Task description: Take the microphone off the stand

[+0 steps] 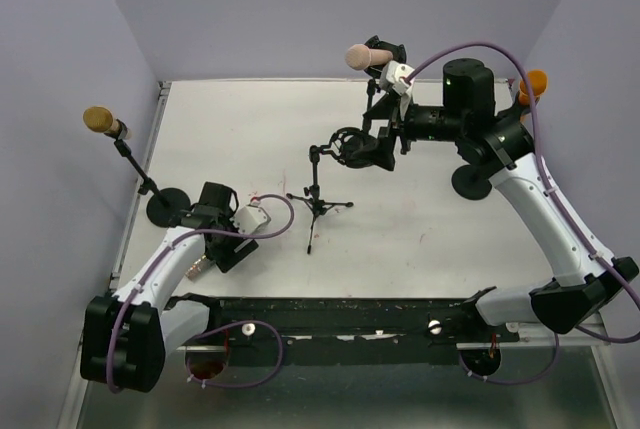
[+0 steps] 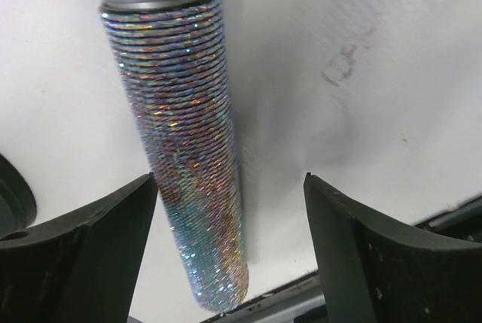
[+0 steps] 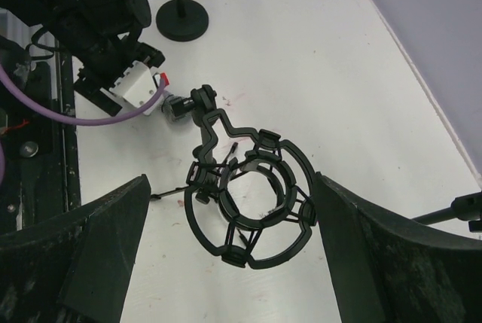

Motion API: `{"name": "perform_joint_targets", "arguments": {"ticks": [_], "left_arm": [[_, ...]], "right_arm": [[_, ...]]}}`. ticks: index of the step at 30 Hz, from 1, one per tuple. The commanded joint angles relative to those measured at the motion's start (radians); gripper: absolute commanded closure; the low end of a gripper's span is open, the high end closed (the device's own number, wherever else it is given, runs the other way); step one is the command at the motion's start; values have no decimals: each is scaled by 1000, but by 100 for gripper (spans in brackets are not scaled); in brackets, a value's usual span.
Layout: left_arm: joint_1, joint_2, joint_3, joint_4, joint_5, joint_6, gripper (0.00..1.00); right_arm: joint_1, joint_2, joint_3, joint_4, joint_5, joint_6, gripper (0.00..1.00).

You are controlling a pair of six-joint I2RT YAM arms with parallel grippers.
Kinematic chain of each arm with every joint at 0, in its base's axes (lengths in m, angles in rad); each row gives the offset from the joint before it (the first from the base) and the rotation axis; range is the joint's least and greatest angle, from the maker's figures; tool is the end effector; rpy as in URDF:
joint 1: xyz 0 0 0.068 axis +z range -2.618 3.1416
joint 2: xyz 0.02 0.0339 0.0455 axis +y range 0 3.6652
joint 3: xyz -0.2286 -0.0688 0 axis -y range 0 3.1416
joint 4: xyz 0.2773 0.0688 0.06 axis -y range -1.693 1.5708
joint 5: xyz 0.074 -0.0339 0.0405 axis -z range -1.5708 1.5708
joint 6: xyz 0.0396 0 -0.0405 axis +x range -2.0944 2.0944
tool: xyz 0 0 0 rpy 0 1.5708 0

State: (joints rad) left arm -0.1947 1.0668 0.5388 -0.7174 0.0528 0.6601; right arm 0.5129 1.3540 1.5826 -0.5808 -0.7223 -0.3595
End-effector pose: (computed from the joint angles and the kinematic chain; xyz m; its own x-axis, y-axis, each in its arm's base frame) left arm 0.2112 -0.0438 0.1182 -0.6057 0.7436 -0.2832 0.7357 0.6589 0.1565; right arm 0.2700 0.1821 0.4223 0.0384 -0.2813 -0.9588 -0.9565 0.2674 -0.1167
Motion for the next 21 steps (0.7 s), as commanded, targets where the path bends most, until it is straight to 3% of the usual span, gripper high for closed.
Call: {"name": "perform_joint_targets", "arguments": {"ticks": [1,8,13,17,21], "left_arm": [[-15,-70,148,-128,142,42,13],[-45,-77,355,-134,404,-54,15],[-87,-143,389,76,631,-186,15],[-120,-160,363,228,680,-290,16],[-141,-122,391,263,631,-413,17]], "right_arm": [[6,26,83,-120,-40,-105,4],[62,172,272,-278,-77,-238,8],[139,240,343,-344,-2,-363,8],[176,284,373,-344,41,-366,10],[190,307,358,-307,78,-346,16]]}}
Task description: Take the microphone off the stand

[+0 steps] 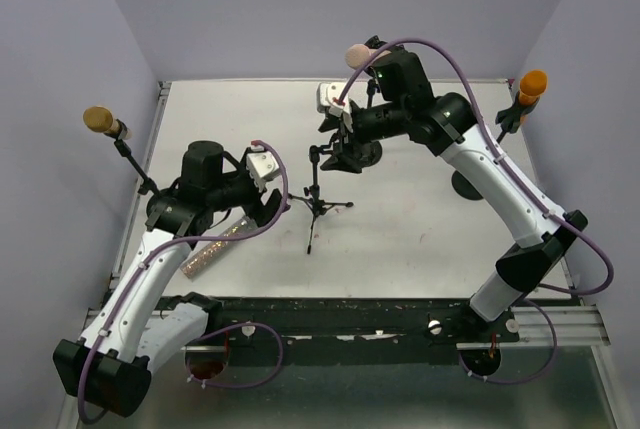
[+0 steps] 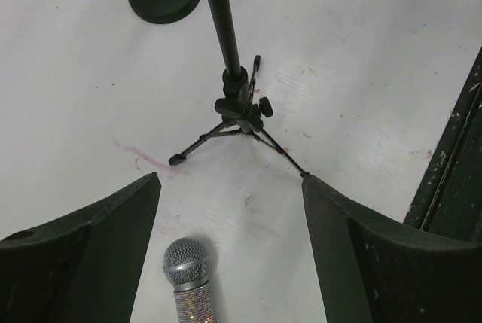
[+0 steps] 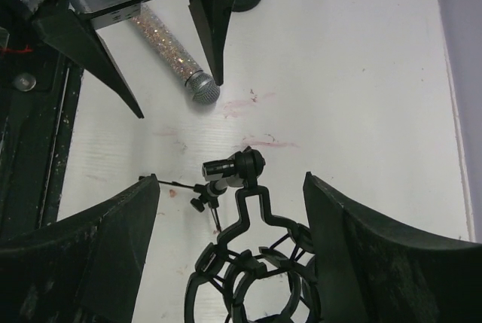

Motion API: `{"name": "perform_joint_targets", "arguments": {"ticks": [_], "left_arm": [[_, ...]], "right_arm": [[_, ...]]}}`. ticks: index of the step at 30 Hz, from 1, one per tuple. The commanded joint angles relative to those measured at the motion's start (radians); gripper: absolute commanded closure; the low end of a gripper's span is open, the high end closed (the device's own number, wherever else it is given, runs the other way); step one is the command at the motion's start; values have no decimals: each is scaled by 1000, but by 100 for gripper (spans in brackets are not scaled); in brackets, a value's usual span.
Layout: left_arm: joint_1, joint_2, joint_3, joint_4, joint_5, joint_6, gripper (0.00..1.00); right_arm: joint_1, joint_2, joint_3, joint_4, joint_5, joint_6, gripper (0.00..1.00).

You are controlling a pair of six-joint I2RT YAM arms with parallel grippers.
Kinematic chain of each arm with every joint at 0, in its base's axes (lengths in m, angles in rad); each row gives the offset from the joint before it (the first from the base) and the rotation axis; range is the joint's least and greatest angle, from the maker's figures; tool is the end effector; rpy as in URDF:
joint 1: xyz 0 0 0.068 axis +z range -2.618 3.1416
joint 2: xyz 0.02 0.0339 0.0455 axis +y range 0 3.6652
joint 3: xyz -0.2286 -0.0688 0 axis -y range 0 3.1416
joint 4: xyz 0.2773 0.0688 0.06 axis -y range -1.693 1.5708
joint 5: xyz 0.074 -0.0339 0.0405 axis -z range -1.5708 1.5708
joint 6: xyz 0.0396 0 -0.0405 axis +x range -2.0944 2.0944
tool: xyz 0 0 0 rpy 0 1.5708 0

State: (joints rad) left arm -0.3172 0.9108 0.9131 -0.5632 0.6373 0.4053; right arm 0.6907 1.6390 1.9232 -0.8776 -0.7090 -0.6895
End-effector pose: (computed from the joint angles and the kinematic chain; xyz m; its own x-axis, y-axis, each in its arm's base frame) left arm 0.2270 -0.0993 0.2984 -0.1769 0.3916 -0.9030 0.8696 0.4919 0.0430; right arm 0.2697 0.2564 0.4187 0.2397 -0.4283 -0.8713 -0.9683 -0.0405 -0.2465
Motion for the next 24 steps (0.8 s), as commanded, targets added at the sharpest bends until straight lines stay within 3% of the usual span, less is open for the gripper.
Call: {"name": "perform_joint_targets", "arguments": {"ticks": [1,6,10,16,21,24], "left_arm": [[-22,40,29,103,53,-187,17],[-33,5,1,184,67,-279,17],[-34,5,-17,168,78,-249,16],[-33,56,-57,127,84,-64,13],[-33,109,-154,222,108,196,14],[-33,164,-168,321,113,214,22]], "right_arm": [[16,31,17,-12,71,-19,17],[32,62,25,-21,100,-21,25],[35,70,7,-35,111,-45,33],[35,76,3,-87,138,-80,53],[35,25,-47,-92,155,-105,59],[35,5,-67,-90,167,-108,59]]}}
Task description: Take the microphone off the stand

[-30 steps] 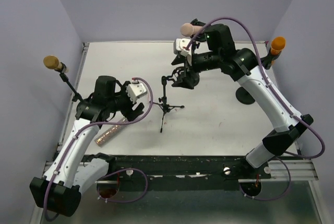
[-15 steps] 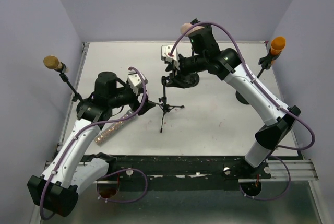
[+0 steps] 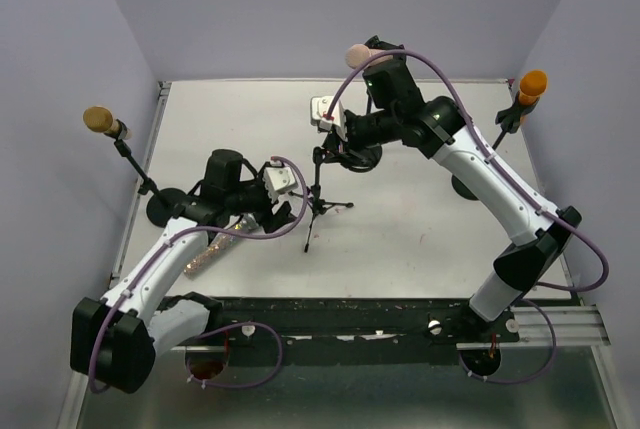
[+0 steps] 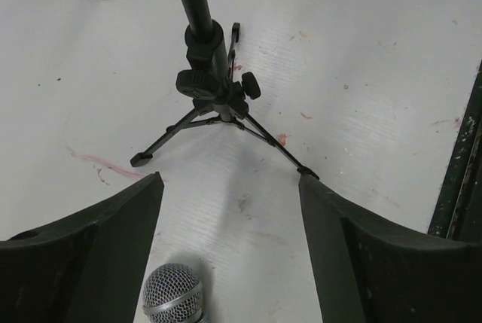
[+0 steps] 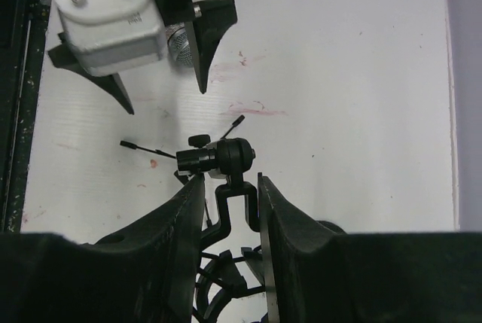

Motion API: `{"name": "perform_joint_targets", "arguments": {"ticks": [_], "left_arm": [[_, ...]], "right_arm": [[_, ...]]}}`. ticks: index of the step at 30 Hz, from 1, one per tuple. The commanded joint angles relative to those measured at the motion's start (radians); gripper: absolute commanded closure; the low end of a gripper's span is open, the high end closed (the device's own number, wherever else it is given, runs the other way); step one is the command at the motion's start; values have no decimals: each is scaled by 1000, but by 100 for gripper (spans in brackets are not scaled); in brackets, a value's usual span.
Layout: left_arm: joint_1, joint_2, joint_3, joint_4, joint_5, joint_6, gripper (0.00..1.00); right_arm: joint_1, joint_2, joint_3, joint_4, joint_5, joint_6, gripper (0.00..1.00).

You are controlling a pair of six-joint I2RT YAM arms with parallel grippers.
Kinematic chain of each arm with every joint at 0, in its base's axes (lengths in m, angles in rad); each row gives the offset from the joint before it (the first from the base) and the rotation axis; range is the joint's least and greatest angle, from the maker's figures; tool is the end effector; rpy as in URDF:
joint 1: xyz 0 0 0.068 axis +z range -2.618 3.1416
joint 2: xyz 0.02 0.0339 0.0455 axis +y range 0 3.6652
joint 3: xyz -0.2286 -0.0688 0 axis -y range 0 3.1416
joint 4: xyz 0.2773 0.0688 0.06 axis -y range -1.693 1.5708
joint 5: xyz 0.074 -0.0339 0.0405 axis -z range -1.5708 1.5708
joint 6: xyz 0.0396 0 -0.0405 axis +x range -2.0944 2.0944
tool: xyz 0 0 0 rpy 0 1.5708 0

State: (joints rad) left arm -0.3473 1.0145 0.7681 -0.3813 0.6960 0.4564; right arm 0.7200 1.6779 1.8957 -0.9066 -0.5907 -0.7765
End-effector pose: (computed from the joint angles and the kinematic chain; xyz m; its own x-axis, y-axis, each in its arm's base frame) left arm 0.2427 -0.1149 0.2369 -0.1655 0.4196 -0.8925 0.9158 0.4011 0.0187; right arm 0.2747 0.2703 0.3914 0.2694 -0.5379 -0.7988 -0.9562 -0.0505 -0.2885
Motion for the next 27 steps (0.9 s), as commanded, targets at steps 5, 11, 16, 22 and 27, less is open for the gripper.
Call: {"name": "perform_joint_targets", "arguments": {"ticks": [5,11,16,22,27], "left_arm": [[-4,134,-24,338,115,-34,34],[-33,210,-6,429,131,-99,41],[-47,252,22,406,117,-68,49],[-47,295,79,334,138,-70,78],[-36,308,103,308,160,-137,100]], "right_arm": [[6,-27,-35,-78,63,-14,60],[6,-44,-66,-55,72,13,60],[6,-49,-75,-46,75,16,60],[6,-44,-76,-46,78,17,61],[6,-61,-78,-43,107,17,64]]}}
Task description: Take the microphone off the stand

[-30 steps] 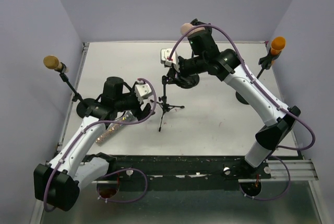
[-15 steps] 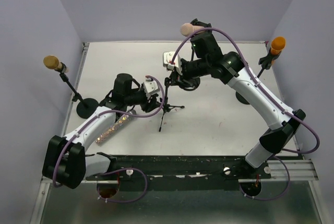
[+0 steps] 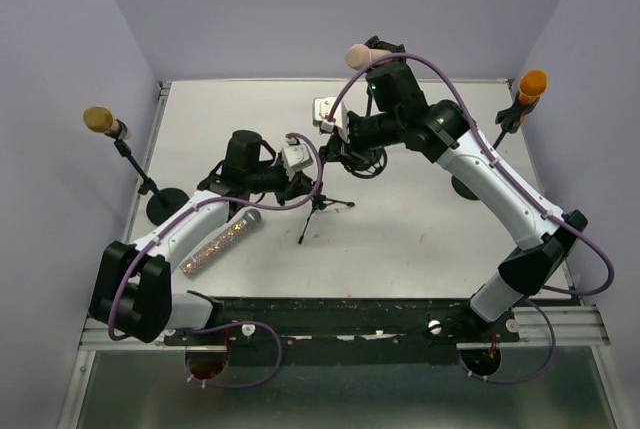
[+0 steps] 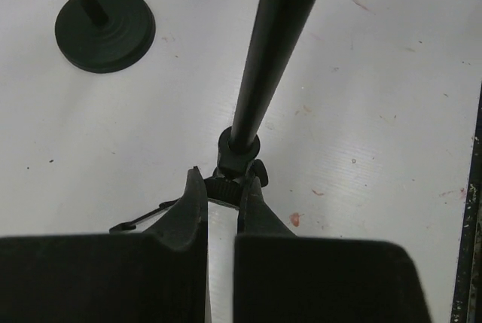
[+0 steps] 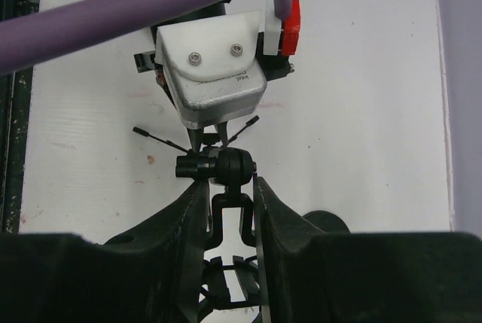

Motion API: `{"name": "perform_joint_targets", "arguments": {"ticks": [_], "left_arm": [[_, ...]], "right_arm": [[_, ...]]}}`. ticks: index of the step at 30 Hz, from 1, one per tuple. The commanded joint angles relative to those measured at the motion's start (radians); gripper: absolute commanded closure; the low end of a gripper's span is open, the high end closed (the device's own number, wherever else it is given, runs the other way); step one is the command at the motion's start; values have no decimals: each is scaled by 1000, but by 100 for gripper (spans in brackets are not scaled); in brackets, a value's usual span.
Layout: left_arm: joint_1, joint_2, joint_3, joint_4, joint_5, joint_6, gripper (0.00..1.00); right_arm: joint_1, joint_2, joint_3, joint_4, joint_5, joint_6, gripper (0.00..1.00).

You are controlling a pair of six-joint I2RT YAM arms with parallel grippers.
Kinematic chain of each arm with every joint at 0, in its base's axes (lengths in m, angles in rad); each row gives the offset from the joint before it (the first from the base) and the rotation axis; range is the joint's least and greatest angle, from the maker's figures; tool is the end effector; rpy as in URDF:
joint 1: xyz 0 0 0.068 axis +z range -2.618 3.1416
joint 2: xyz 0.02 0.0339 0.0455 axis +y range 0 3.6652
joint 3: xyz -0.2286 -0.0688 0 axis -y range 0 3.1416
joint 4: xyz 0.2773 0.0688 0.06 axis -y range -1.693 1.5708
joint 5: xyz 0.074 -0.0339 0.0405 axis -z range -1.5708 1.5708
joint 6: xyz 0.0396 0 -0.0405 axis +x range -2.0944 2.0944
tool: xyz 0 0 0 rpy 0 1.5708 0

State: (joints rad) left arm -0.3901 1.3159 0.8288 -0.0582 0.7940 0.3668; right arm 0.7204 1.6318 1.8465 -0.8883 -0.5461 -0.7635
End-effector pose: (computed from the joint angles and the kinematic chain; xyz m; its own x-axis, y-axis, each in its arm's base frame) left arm 0.2875 -0.1488 0.2052 -0.1500 0.3335 -0.9308 0.9473 0.3180 -0.0387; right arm 0.2693 0.2637 0.3921 0.2621 -0.5562 -0.7886 -0.9518 -0.0140 -0.3064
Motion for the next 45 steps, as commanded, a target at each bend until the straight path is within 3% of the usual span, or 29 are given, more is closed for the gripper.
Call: {"name": "perform_joint_targets", "arguments": {"ticks": [1,5,9,11,15,16,17,18,20,22,23,24,26,29,32,34,36,38,43,45], "left_arm": [[11,11,56,-23,86,-80,100],[34,80,171,-123,275,-265,100],[36,173,227,-76,425,-573,100],[40,225,271,-100,447,-630,100],[106,464,471,-357,575,-764,100],[118,546,551,-497,658,-788,100],[119,613,569,-538,745,-855,100],[119,611,517,-381,814,-1023,100],[120,547,333,39,797,-1415,100],[115,520,201,373,798,-1749,81],[114,513,167,443,795,-1823,71],[118,500,162,407,785,-1788,63],[137,487,206,162,763,-1596,47],[183,459,282,-71,703,-1360,38],[212,442,474,-653,468,-790,33],[206,442,552,-832,323,-518,33],[204,380,521,-797,196,-413,33],[200,257,401,-644,99,-318,32],[169,-132,-27,-23,16,-145,32],[120,-220,-115,122,-48,-70,32]], "right_arm": [[5,-24,-32,-61,67,0,64],[5,-78,-75,-23,84,-31,66],[5,-112,-121,9,101,-60,68],[5,-113,-128,15,101,-62,68],[5,-118,-139,29,91,-74,69],[5,-119,-141,29,86,-83,69],[5,-121,-144,32,84,-91,69],[5,-121,-145,32,86,-100,69],[5,-119,-147,35,86,-103,69],[4,-121,-151,43,90,-102,69],[5,-121,-159,52,92,-100,69],[5,-127,-165,58,92,-100,69],[4,-132,-184,77,90,-89,69],[5,-138,-188,81,89,-76,69],[5,-138,-191,84,90,-74,69],[5,-138,-191,87,94,-80,69],[4,-135,-194,91,94,-82,69],[4,-130,-197,101,91,-70,69],[5,-118,-198,164,86,-1,69],[5,-110,-182,172,86,18,69]]}}
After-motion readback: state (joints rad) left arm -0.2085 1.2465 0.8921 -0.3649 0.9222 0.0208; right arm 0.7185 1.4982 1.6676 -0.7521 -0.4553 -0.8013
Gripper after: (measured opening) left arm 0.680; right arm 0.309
